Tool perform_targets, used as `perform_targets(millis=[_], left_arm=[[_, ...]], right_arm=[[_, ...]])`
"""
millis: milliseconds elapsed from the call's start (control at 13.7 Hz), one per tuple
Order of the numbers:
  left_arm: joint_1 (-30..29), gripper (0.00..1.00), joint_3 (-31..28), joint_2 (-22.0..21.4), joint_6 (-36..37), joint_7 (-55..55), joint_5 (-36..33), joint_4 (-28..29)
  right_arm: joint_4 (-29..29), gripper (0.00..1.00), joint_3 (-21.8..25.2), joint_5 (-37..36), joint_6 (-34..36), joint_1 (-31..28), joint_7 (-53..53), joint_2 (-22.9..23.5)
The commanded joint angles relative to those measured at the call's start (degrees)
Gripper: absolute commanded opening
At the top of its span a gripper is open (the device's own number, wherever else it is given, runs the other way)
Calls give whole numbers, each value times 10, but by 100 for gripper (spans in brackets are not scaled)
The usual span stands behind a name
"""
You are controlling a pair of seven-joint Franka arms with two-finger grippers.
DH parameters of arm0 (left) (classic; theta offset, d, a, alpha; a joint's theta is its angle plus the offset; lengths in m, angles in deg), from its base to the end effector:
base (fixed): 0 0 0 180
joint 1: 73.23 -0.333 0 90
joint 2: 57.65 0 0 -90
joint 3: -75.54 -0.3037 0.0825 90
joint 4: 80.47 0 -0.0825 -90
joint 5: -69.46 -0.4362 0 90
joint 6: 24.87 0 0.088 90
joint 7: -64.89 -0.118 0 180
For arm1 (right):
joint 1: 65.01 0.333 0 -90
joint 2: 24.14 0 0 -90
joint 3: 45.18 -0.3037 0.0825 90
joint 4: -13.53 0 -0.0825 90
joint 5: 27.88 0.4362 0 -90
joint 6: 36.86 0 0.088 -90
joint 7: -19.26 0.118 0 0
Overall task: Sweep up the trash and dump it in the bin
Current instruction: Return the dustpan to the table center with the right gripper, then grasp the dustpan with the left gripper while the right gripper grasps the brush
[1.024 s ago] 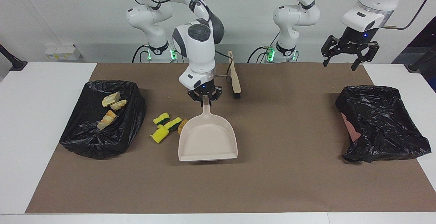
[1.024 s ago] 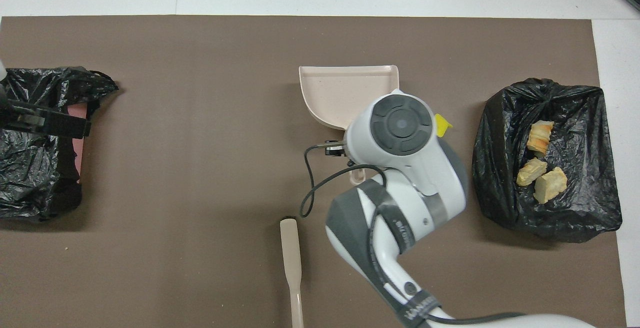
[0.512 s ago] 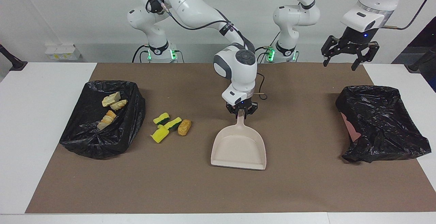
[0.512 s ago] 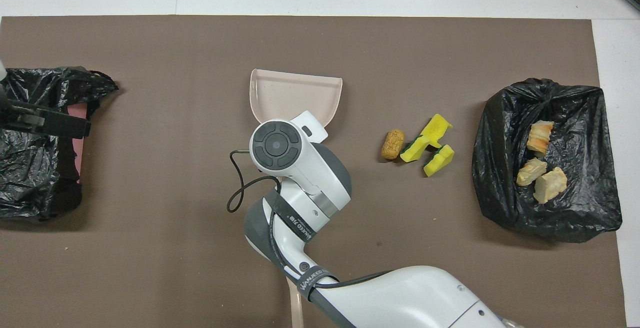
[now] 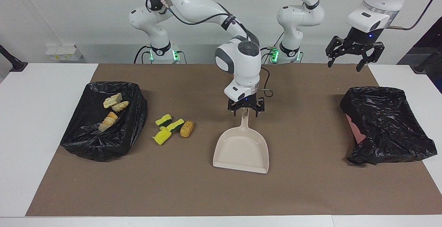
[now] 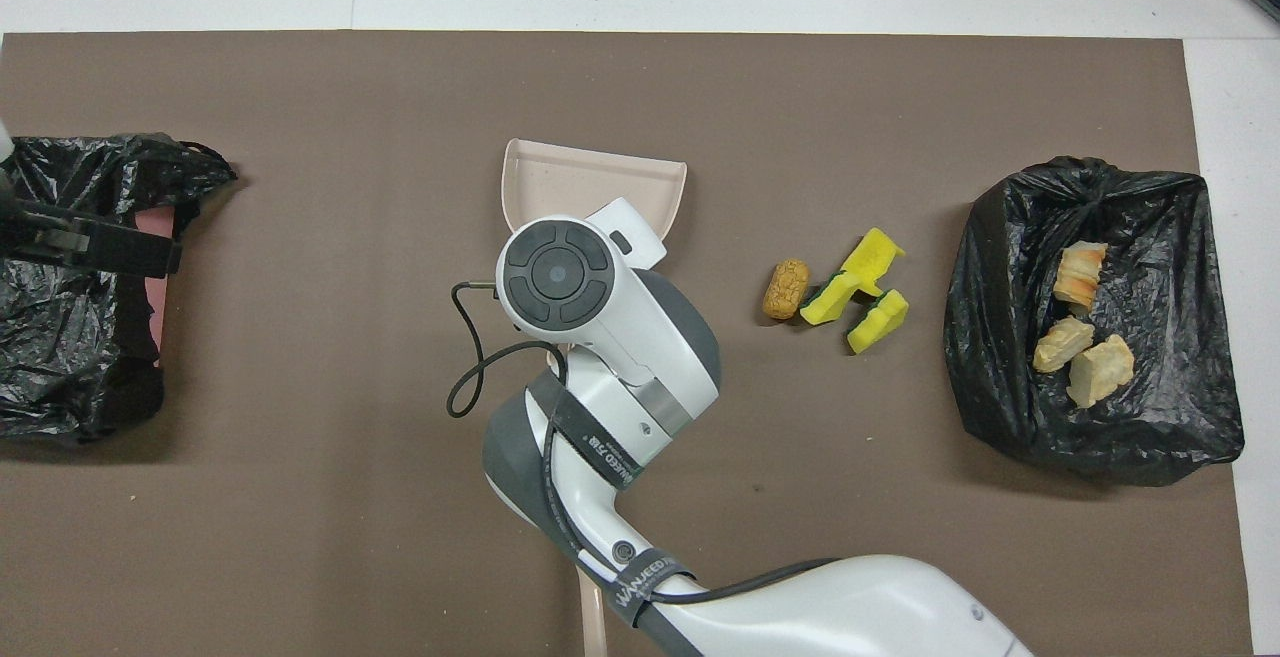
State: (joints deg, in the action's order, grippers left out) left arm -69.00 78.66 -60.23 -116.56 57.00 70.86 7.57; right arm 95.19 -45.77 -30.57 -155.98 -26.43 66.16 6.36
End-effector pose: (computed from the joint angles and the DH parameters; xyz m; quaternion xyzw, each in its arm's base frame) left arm 0.5920 -0.0799 0.6491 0.9896 -0.1327 0.0544 0.0107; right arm 0.5933 0.4782 0.3583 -0.9963 0.0580 -0.0571 0.0278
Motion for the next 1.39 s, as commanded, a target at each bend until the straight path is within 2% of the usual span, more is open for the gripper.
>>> perform_targets(millis=[0, 293, 659, 805, 878, 1098, 1317], left_arm=[[-7, 100, 6, -4, 11, -2, -7, -5], [-7, 100, 6, -4, 11, -2, -7, -5], [-7, 100, 6, -4, 11, -2, -7, -5], [-5, 100, 7, -4, 11, 1, -7, -4], [1, 100, 9, -4, 12, 2, -8, -4], [13, 100, 21, -8, 24, 5, -1, 0], [74, 100, 22, -4, -8, 36, 1, 37]], right_arm=[[20, 100, -2, -5, 56, -16, -52, -60], [28, 100, -3, 3, 150, -88, -211, -138], [25, 100, -3, 44, 196, -203, -395, -178], [33, 100, -3, 63, 226, -212, -401, -191], [62, 100, -2, 86, 232, -208, -395, -209], [178, 100, -4, 89, 189, -193, -386, -278], [284, 100, -5, 105, 133, -155, -342, -342]])
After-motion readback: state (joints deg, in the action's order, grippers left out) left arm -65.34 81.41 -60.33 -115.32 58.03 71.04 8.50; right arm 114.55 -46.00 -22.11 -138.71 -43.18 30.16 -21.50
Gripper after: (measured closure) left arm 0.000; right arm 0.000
